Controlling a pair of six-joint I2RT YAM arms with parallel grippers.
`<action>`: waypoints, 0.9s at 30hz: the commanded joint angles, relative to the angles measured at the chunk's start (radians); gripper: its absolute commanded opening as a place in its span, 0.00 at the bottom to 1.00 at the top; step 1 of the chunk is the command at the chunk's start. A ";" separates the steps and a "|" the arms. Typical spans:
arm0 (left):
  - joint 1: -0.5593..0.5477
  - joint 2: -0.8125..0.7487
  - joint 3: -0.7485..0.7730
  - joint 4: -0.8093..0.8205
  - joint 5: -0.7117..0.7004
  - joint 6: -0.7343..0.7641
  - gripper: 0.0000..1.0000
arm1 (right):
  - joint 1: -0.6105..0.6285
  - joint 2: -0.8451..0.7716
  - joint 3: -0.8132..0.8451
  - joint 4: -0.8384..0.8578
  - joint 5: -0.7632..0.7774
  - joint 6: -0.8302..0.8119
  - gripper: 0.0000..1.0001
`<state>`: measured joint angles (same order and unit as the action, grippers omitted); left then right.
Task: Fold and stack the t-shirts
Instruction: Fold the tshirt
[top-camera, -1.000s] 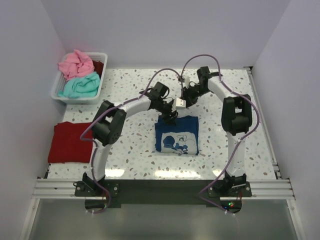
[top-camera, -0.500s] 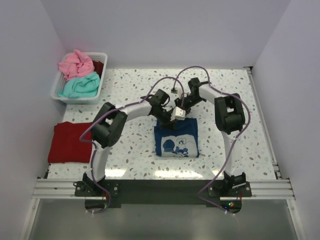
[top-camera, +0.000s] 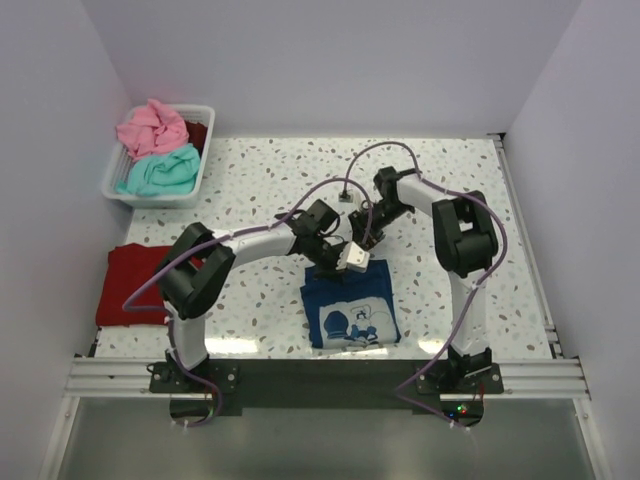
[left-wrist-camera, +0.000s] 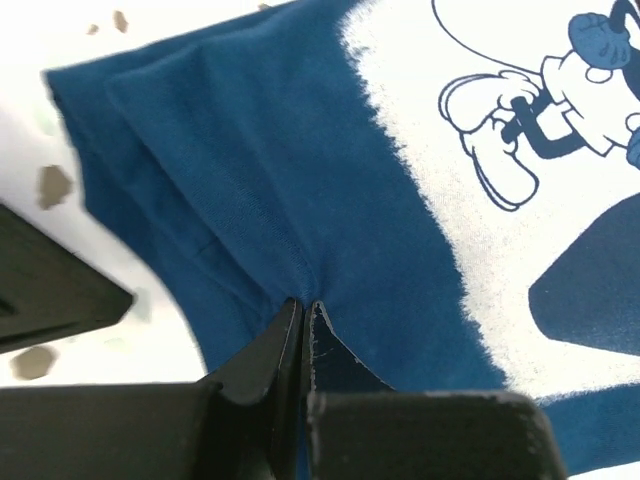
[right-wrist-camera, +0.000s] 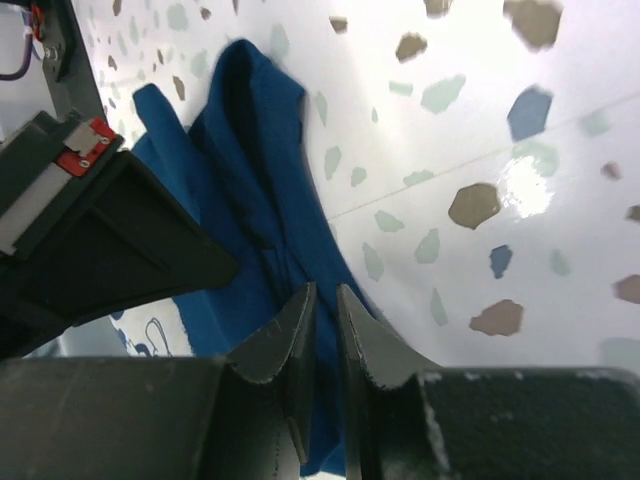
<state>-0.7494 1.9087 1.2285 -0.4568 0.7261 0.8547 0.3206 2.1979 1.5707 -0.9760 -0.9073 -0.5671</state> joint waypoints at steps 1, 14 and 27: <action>-0.014 -0.074 -0.001 0.067 -0.040 0.021 0.00 | -0.006 -0.075 0.098 -0.116 -0.024 -0.129 0.17; -0.042 -0.126 -0.006 0.135 -0.151 0.038 0.00 | 0.064 0.138 0.138 -0.254 0.013 -0.329 0.07; -0.005 -0.094 0.040 0.191 -0.197 0.076 0.00 | 0.064 0.183 0.149 -0.306 0.016 -0.372 0.05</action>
<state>-0.7776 1.8336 1.2285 -0.3332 0.5411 0.8883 0.3859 2.3703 1.7054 -1.2804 -0.9298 -0.8925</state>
